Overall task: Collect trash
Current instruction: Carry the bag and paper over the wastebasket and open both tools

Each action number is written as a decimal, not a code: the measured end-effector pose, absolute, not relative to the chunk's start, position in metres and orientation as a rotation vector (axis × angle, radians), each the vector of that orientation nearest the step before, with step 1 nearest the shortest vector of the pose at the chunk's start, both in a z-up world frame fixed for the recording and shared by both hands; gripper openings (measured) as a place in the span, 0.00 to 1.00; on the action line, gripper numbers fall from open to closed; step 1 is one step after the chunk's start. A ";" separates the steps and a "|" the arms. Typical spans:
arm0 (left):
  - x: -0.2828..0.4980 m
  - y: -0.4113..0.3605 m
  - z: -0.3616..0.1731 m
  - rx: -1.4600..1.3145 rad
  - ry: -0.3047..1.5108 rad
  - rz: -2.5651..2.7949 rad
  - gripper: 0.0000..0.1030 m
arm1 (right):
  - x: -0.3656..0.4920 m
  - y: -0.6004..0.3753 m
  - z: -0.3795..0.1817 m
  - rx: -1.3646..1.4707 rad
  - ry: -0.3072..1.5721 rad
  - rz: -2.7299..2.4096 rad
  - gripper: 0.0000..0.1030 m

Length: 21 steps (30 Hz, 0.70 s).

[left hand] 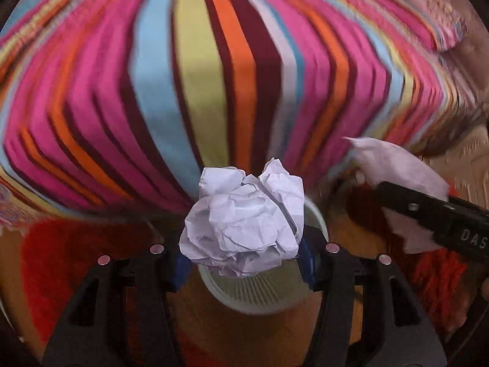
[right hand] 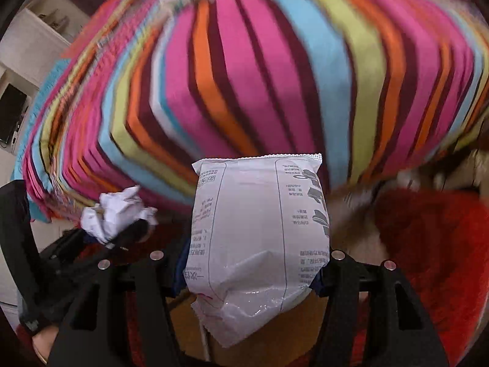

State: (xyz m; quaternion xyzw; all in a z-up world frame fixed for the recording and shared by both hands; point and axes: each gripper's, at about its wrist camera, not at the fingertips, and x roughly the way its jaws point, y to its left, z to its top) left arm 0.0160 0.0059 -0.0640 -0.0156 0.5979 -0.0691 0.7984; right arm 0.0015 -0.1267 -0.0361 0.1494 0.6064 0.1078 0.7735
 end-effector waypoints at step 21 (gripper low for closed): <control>0.010 -0.023 -0.148 0.101 1.612 -0.166 0.54 | 0.000 -0.121 -0.121 0.403 1.657 0.190 0.55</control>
